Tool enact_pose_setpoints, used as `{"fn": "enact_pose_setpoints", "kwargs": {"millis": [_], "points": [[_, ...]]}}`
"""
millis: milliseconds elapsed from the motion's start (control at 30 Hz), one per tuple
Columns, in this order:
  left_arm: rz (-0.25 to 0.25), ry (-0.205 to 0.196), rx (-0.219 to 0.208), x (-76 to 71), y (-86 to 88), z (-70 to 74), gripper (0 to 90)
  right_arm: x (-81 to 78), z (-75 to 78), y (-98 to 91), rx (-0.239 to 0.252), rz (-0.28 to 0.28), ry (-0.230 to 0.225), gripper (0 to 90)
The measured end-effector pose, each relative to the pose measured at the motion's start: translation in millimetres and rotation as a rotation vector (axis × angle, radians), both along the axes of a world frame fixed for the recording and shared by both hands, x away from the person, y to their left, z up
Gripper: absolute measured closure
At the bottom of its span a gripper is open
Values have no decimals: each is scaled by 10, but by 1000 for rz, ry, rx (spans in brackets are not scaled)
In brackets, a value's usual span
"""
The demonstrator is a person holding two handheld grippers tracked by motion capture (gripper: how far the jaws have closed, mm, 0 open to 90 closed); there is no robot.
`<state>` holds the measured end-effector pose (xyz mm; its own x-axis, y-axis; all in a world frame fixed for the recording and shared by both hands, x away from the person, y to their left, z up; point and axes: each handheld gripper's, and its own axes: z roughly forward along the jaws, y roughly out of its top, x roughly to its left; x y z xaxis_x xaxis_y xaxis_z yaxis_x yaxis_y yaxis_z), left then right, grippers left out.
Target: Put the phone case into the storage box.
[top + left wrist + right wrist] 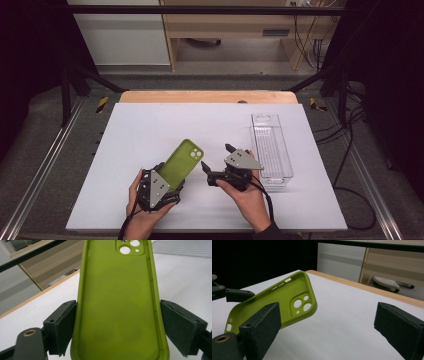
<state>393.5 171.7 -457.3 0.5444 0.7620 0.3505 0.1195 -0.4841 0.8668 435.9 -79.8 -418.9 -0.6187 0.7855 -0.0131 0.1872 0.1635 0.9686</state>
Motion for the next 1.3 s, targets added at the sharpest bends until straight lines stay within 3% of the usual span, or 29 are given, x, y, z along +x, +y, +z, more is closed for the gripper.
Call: {"fn": "enact_pose_setpoints", "kwargs": {"millis": [167, 300, 567, 900, 933, 1067, 1300], "points": [[-15, -10, 1, -32, -54, 2, 162, -19, -3, 52, 22, 24, 19, 100], [-23, -23, 15, -49, -94, 0, 162, -20, -24, 94, 12, 45, 26, 115], [-21, -46, 30, -78, -125, 10, 162, -7, -54, 88, 38, 52, 57, 226], [-36, -84, 52, -146, -204, 43, 162, 10, -47, 37, 121, 73, 91, 358], [-43, -91, 59, -160, -217, 51, 162, 23, -56, 12, 151, 78, 109, 385], [-43, -100, 53, -176, -227, 64, 162, 37, -68, -24, 187, 81, 129, 416], [-37, -115, 61, -194, -233, 77, 162, 53, -116, -28, 197, 93, 156, 474]]}}
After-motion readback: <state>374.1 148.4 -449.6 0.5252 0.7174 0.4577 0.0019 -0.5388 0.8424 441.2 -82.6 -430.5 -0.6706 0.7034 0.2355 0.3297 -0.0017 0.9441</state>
